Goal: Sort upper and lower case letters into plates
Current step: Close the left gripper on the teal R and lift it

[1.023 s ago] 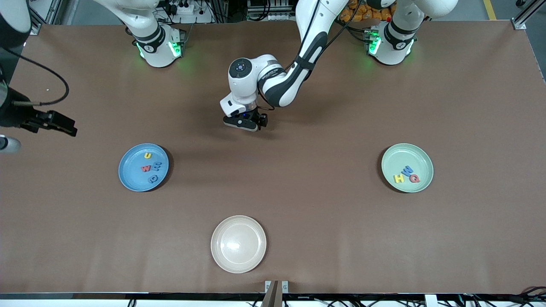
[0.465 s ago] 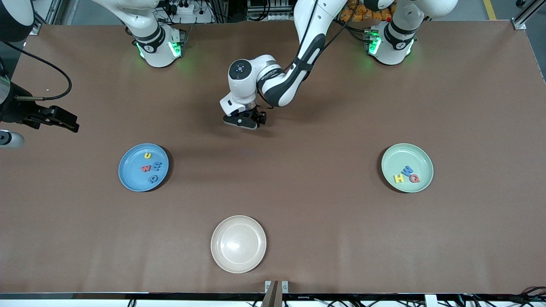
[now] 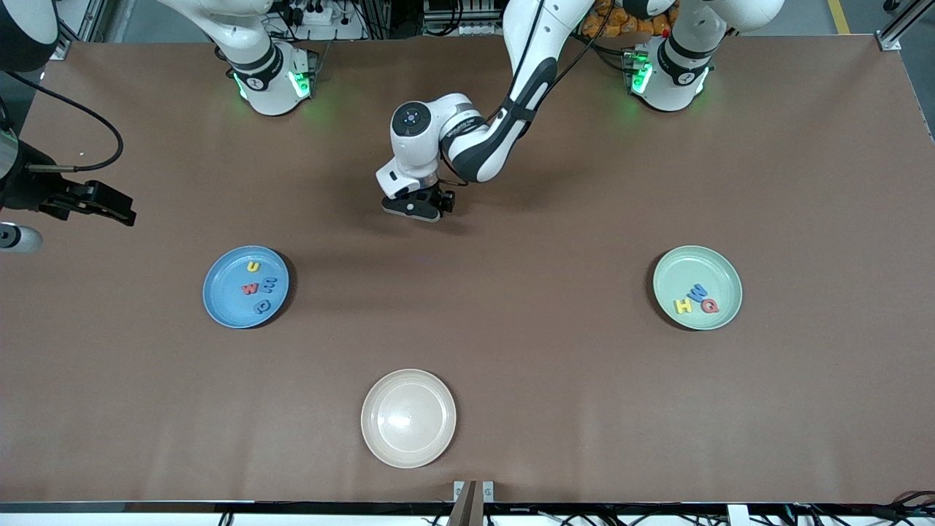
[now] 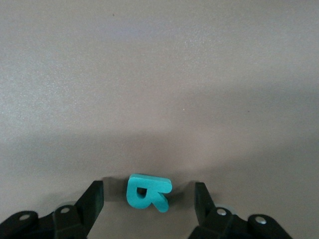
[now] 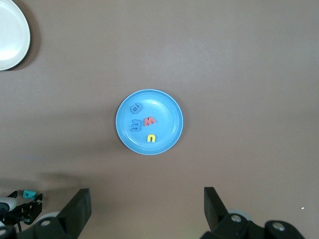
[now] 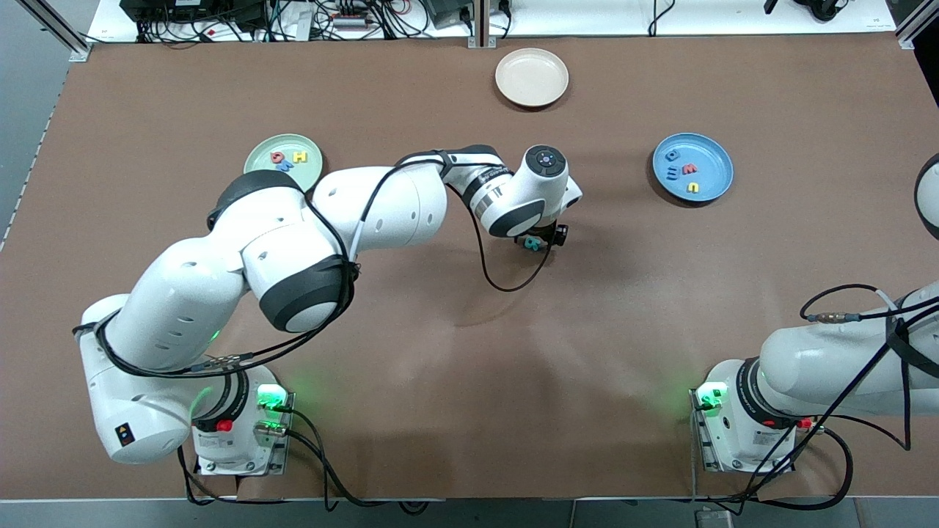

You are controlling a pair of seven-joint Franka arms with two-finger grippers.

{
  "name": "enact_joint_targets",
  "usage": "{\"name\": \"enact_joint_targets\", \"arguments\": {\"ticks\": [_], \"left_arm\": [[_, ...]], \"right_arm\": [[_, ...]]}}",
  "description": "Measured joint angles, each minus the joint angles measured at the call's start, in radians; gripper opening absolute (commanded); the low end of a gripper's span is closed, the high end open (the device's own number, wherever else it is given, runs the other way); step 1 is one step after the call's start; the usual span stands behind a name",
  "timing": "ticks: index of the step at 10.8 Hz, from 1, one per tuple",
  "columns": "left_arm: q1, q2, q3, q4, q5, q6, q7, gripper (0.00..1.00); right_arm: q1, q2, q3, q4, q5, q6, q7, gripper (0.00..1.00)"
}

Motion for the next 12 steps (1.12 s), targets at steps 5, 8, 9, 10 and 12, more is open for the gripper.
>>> {"name": "enact_joint_targets", "arguments": {"ticks": [5, 8, 9, 10, 12], "left_arm": [[0.0, 0.004, 0.0, 0.0, 0.0, 0.0, 0.0, 0.12], [0.001, -0.005, 0.003, 0.003, -0.003, -0.013, 0.0, 0.0], [0.004, -0.006, 0.006, 0.003, -0.003, -0.028, -0.003, 0.0], [0.014, -0.01, 0.014, 0.007, -0.003, -0.046, -0.004, 0.0], [0.068, -0.062, 0.05, 0.027, -0.003, -0.093, -0.004, 0.0]], "right_arm": [[0.006, -0.002, 0.001, 0.0, 0.002, -0.024, 0.0, 1.0], [0.006, -0.011, 0.001, -0.001, 0.002, -0.05, -0.001, 1.0], [0.007, -0.02, 0.0, -0.005, 0.002, -0.06, -0.001, 1.0], [0.01, -0.031, -0.002, -0.013, 0.002, -0.065, -0.001, 1.0], [0.05, -0.05, -0.047, -0.037, 0.002, -0.066, -0.001, 1.0]]}}
